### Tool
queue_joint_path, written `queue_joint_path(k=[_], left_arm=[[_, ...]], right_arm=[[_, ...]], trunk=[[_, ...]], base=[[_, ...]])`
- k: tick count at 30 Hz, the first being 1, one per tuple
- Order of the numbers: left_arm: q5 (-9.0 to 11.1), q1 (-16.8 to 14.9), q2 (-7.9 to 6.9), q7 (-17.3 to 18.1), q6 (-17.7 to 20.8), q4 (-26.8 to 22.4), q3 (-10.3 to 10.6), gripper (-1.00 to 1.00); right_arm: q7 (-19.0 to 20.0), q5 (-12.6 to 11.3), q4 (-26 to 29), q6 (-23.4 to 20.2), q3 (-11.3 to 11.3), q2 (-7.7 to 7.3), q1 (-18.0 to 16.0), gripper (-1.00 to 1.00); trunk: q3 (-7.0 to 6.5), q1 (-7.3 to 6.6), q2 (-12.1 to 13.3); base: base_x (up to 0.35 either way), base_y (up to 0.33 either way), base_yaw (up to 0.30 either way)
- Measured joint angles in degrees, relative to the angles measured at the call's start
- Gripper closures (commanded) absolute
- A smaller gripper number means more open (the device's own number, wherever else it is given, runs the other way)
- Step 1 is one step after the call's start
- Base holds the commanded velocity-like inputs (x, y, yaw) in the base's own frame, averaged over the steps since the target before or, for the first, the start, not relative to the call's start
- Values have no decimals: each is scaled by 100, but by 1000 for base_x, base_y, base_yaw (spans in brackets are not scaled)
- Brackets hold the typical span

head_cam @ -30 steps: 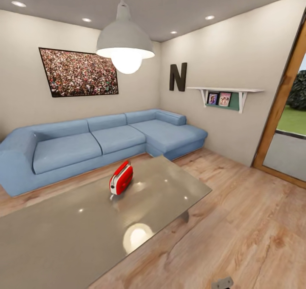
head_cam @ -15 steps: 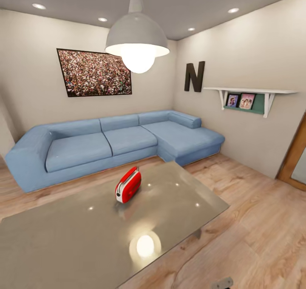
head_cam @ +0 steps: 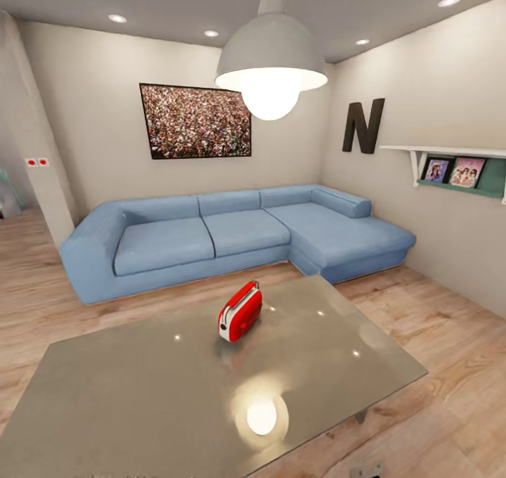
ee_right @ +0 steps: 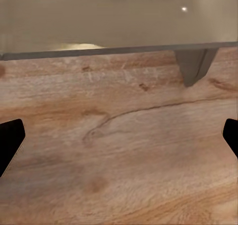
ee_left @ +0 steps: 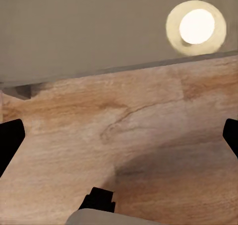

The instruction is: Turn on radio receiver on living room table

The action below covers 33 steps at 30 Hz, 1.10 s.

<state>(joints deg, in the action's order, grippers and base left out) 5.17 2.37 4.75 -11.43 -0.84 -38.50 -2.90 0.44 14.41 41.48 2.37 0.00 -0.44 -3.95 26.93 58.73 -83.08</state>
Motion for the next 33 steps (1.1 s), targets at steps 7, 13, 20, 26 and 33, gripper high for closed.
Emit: queue_joint_path(k=[7,13,20,26,33], left_arm=[[3,0,0,0,-10,0,0,-100],[2,0,0,0,-13,0,0,-100],[8,0,-5,0,-2,0,-7,-100],[10,0,-35,0,-7,-3,-9,-100],[11,0,-36,0,-13,-1,-9,-100]], right_arm=[[0,0,0,0,0,0,0,-100],[0,0,0,0,0,0,0,-100],[0,0,0,0,0,0,0,-100],[1,3,0,4,0,0,0,-100],[0,19,0,17,-2,0,0,-100]], trunk=[[0,0,0],[0,0,0],[0,0,0],[0,0,0],[0,0,0]], base=[[1,0,292],[0,0,292],[207,0,189],[231,0,12],[20,0,1]])
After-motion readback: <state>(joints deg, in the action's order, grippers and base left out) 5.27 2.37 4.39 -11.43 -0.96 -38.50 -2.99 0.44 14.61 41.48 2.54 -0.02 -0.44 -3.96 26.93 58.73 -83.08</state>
